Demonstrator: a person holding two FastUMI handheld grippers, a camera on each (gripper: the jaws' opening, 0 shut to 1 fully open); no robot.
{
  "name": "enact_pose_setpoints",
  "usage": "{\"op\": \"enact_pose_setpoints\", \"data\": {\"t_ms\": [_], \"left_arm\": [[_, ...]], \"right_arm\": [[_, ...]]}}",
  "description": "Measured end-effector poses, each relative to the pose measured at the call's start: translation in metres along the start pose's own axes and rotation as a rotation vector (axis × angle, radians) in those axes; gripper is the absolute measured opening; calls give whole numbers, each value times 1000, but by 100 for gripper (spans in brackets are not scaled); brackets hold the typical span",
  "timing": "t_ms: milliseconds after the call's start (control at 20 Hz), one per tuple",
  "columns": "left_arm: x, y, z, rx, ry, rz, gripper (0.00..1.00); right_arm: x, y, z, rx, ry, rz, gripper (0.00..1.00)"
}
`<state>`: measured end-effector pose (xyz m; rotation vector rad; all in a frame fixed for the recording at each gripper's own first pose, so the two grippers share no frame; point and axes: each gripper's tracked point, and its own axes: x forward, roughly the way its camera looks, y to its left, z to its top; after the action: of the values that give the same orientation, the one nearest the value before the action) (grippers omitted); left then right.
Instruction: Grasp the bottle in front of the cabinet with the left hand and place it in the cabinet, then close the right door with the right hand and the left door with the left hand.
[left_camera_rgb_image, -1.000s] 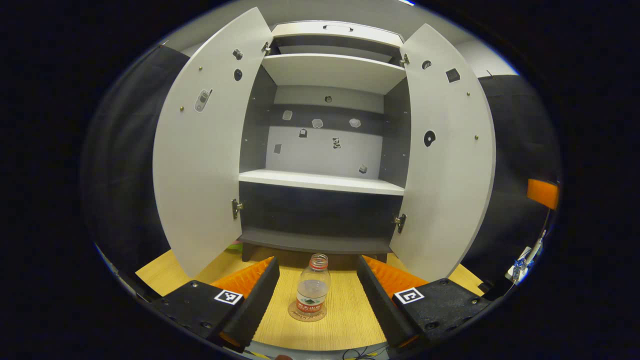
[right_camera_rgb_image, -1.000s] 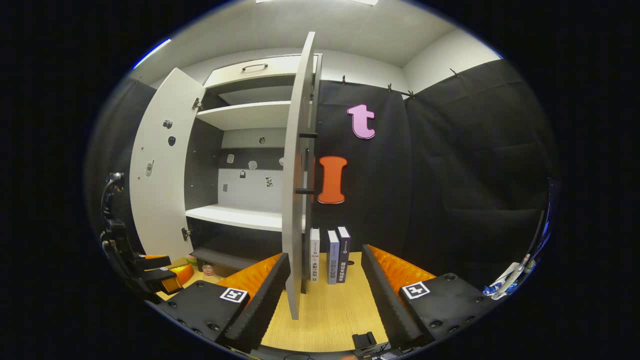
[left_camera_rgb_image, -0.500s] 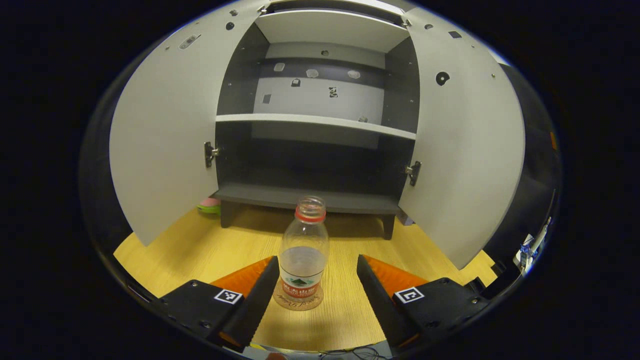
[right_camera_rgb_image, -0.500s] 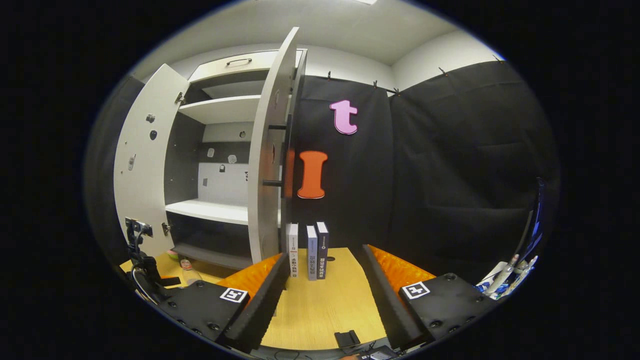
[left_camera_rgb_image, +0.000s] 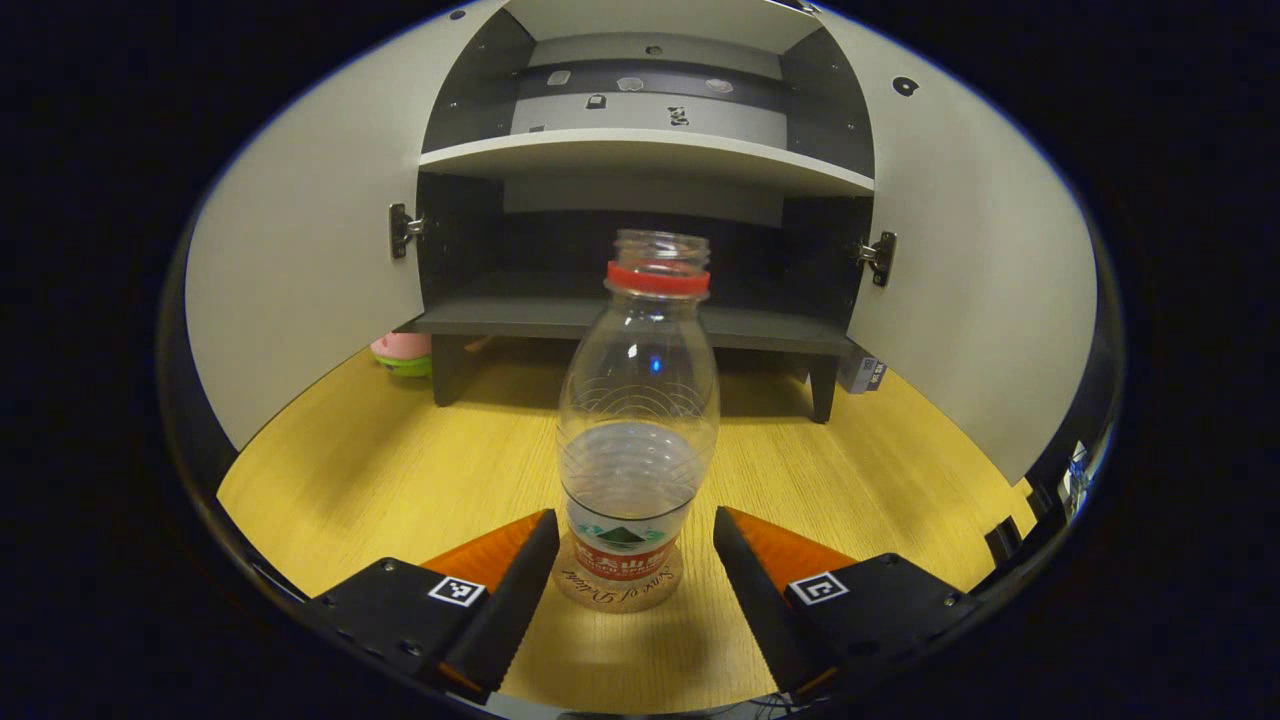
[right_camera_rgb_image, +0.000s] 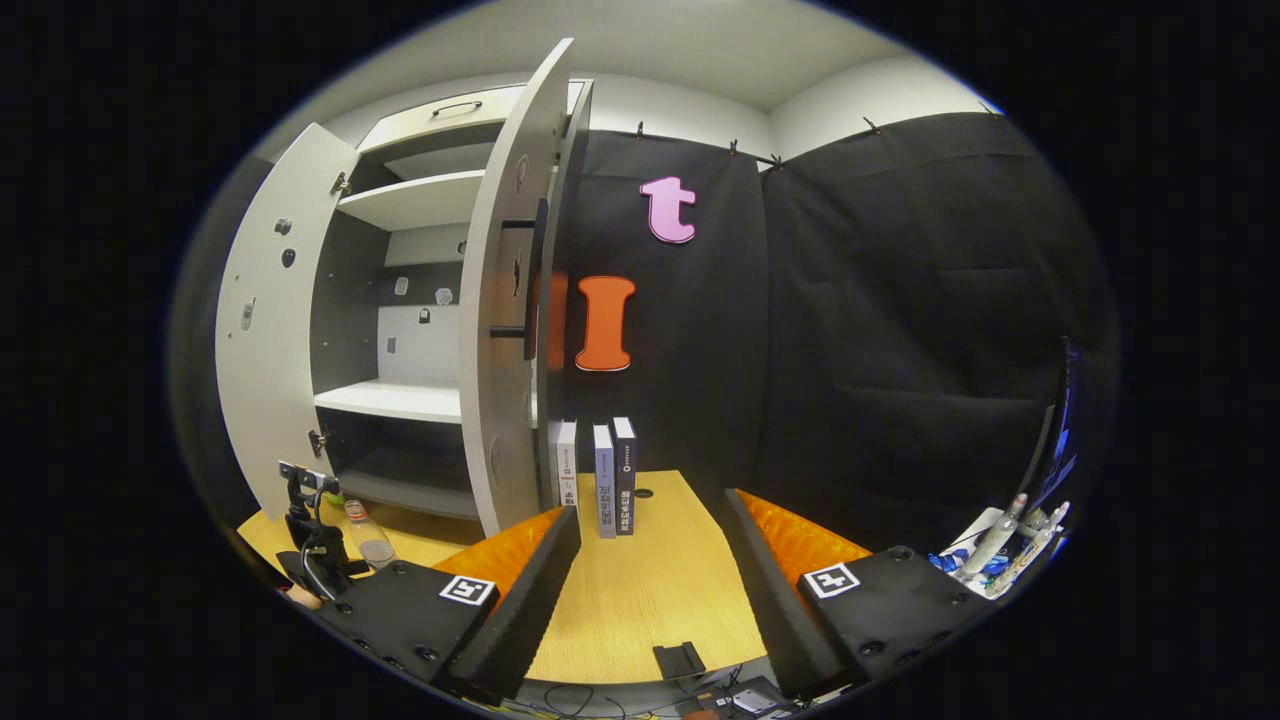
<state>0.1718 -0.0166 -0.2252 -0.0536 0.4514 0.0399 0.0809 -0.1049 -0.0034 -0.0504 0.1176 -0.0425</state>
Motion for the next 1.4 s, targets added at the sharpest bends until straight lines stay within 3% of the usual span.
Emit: {"op": "enact_pose_setpoints", "data": {"t_ms": [200,250,400,750,1400], "left_arm": [[2,8,-1,-14,14,19,87],[1,10,-1,-1,10,17,76],[-3,6,8,4,8,-7,73],[-38,-2,62,-30,-73,-54,71],[-64,-33,232,-51,-250,-162,70]], "right_arm": [[-5,-9,-1,-25,1,-18,96],[-5,-9,-1,-31,0,-22,96],[-8,-9,-2,-36,-4,-19,96],[-9,-1,6,-17,-42,19,96],[-11,-2,16,16,-83,26,96]]}}
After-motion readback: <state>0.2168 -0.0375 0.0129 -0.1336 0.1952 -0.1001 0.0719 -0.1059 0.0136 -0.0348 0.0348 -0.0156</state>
